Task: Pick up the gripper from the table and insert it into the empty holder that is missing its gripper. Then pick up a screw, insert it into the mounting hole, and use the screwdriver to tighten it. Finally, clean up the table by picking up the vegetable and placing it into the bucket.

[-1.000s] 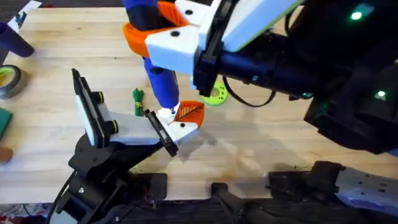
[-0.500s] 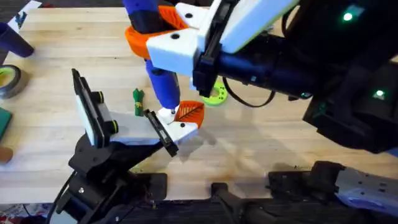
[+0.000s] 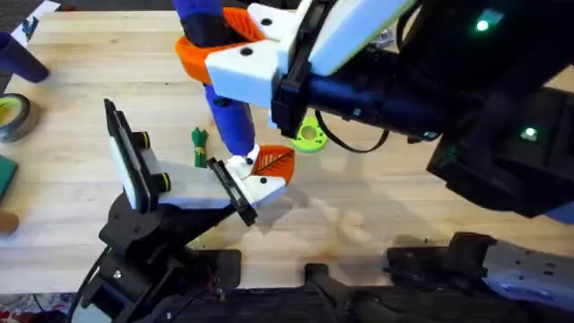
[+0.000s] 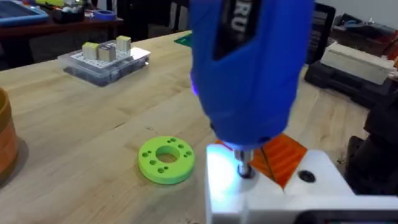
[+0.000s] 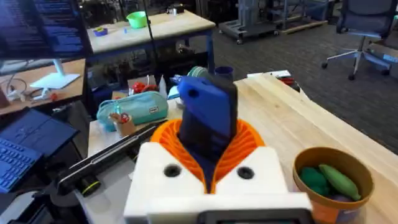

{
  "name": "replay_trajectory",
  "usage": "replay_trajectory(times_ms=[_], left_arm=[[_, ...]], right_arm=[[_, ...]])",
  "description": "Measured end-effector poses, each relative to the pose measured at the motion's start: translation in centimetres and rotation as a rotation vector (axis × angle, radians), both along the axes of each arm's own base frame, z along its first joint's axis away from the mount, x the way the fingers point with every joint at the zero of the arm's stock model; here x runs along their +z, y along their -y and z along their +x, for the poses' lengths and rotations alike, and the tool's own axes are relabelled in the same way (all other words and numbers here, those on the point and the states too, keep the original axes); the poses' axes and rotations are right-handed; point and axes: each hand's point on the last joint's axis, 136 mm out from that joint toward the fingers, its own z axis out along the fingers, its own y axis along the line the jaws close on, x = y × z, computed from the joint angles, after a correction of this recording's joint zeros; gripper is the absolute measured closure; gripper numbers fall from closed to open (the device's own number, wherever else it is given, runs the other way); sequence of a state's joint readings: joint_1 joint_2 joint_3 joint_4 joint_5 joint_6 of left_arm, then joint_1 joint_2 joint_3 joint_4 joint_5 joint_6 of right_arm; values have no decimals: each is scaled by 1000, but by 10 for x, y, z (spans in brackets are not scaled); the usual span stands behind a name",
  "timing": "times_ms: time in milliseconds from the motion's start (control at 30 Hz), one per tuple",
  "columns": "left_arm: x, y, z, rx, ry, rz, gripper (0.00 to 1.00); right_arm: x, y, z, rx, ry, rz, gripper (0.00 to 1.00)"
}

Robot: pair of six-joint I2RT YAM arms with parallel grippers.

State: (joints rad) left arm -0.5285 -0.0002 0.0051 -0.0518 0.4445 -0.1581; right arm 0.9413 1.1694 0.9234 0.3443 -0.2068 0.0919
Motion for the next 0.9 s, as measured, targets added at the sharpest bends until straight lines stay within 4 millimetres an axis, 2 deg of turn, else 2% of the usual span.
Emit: replay_trajectory(times_ms=[433, 633, 900], left_arm=[[0, 0, 0, 0, 0, 0, 985], [0, 0, 0, 0, 0, 0, 985], [0, 0, 0, 0, 0, 0, 985]], right_arm=[[-2, 0, 0, 0, 28, -19, 977], [5, 0, 0, -1, 54, 0, 977], [5, 0, 0, -1, 56, -1, 977]])
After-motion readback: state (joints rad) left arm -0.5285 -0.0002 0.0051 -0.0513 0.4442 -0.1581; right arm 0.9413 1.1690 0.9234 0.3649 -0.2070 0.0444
